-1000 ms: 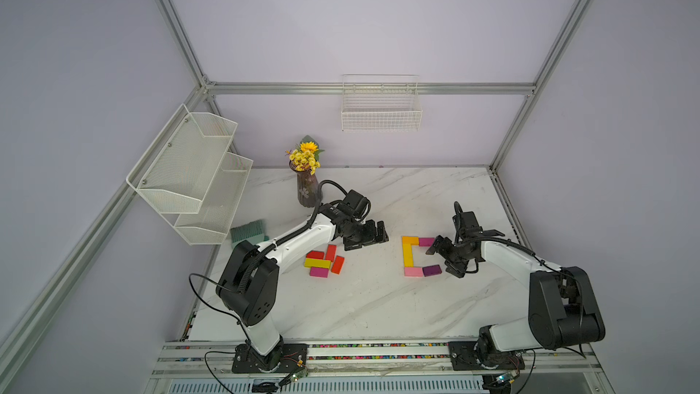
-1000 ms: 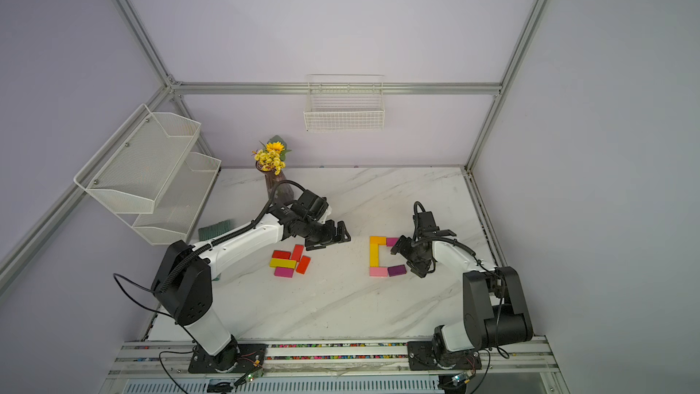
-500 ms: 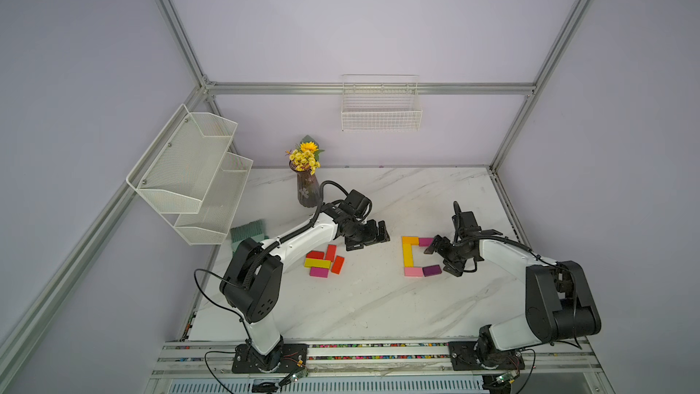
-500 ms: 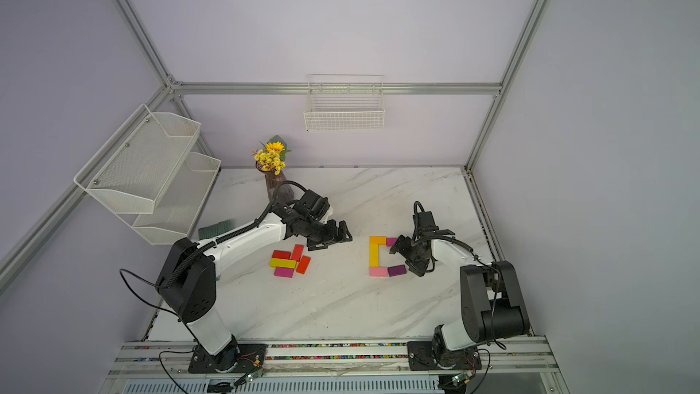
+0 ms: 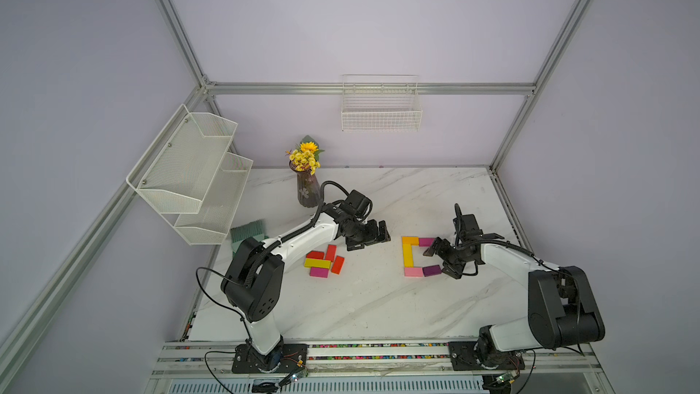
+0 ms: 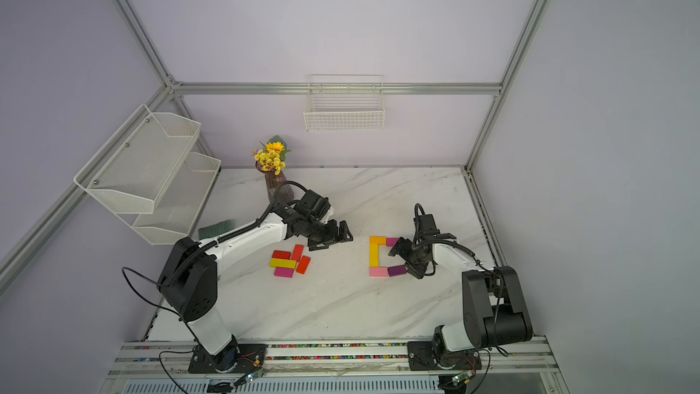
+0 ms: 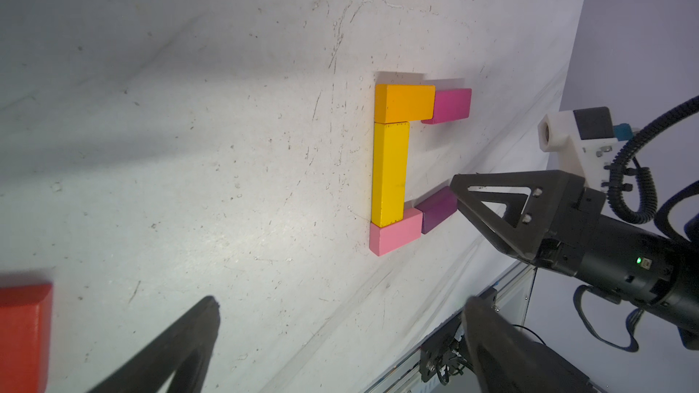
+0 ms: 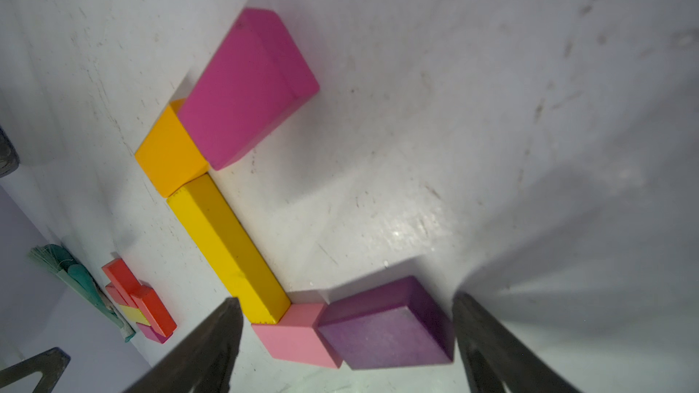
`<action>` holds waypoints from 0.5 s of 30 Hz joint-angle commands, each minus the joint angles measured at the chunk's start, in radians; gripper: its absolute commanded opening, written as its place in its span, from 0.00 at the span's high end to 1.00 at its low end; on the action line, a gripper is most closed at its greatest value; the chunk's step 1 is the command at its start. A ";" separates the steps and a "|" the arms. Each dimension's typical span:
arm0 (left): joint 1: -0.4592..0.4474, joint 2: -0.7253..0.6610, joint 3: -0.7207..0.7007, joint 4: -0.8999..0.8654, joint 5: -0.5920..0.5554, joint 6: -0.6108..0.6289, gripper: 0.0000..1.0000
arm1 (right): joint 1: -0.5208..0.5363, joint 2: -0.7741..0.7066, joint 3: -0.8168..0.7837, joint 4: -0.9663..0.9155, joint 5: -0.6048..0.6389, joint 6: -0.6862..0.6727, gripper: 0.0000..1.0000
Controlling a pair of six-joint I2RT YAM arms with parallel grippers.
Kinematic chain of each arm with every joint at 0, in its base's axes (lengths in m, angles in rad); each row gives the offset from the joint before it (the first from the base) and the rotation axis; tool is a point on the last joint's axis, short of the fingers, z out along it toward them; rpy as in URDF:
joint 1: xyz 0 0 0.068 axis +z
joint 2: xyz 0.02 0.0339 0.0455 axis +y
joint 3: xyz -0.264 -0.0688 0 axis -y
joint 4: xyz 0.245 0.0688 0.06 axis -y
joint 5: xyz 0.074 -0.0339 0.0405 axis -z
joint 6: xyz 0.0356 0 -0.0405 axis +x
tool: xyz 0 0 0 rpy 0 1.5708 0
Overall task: Assemble the letter c with building blocks
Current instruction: Assemble the building block at the center of the board.
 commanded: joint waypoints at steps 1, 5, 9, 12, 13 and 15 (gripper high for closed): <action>-0.005 0.000 0.027 0.026 0.018 -0.013 0.00 | -0.003 -0.030 -0.013 -0.007 -0.007 0.012 0.11; -0.009 -0.003 0.021 0.028 0.015 -0.014 0.00 | -0.003 -0.045 -0.014 -0.002 -0.015 0.021 0.11; -0.012 -0.007 0.015 0.029 0.011 -0.017 0.00 | -0.004 -0.059 -0.006 -0.014 -0.020 0.023 0.12; -0.016 -0.011 0.012 0.031 0.010 -0.019 0.00 | -0.003 -0.070 0.018 -0.044 0.006 0.022 0.12; -0.016 -0.011 0.011 0.033 0.010 -0.019 0.00 | -0.003 -0.095 0.027 -0.053 0.016 0.022 0.13; -0.017 -0.011 0.011 0.032 0.010 -0.020 0.00 | -0.003 -0.110 0.048 -0.052 0.020 0.026 0.13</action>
